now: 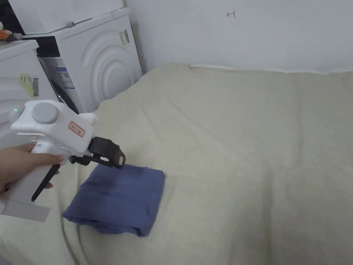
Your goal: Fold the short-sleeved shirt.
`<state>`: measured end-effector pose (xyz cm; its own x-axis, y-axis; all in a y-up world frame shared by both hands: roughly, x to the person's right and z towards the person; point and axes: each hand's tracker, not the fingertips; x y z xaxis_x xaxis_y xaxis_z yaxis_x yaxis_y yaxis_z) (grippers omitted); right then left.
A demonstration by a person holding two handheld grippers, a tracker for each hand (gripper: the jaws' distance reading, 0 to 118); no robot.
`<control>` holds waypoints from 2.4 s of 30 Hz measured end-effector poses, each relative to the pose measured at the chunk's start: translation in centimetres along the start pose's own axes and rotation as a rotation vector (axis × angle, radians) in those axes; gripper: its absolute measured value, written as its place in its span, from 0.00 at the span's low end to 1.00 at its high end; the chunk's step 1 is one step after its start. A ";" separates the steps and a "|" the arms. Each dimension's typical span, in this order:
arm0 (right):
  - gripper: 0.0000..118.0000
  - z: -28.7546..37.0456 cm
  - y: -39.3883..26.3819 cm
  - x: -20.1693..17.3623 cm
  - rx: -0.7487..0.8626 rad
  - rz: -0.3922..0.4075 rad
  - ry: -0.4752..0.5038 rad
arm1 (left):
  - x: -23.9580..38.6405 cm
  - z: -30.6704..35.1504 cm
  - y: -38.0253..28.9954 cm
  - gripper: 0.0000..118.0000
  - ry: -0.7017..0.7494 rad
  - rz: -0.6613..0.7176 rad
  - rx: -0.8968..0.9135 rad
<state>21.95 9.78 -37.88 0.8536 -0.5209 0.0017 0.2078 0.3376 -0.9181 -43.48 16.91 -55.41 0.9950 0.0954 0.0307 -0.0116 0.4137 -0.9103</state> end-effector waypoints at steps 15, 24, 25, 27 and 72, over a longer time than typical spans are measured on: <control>0.00 11.0 -4.0 0.0 0.536 0.161 -0.177 | 29.6 6.1 -10.7 0.00 -0.412 -0.100 0.606; 0.00 17.8 -12.2 -2.2 1.331 0.334 -0.502 | 39.7 12.9 -23.1 0.00 -0.004 -0.089 1.214; 0.00 18.0 -12.9 -2.3 1.352 0.352 -0.495 | 39.6 13.3 -23.7 0.00 0.010 -0.082 1.248; 0.00 18.5 -13.8 -2.4 1.332 0.347 -0.483 | 40.0 14.0 -24.8 0.00 0.031 -0.130 1.301; 1.00 17.6 -16.9 -3.5 1.203 0.351 -0.569 | 39.0 15.8 -28.5 1.00 -0.147 0.042 1.192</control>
<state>23.89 19.70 -15.35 0.9622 0.0228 0.2713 -0.0241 0.9997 0.0012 -5.91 23.15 -21.79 0.9716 0.1991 0.1277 -0.2056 0.9778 0.0398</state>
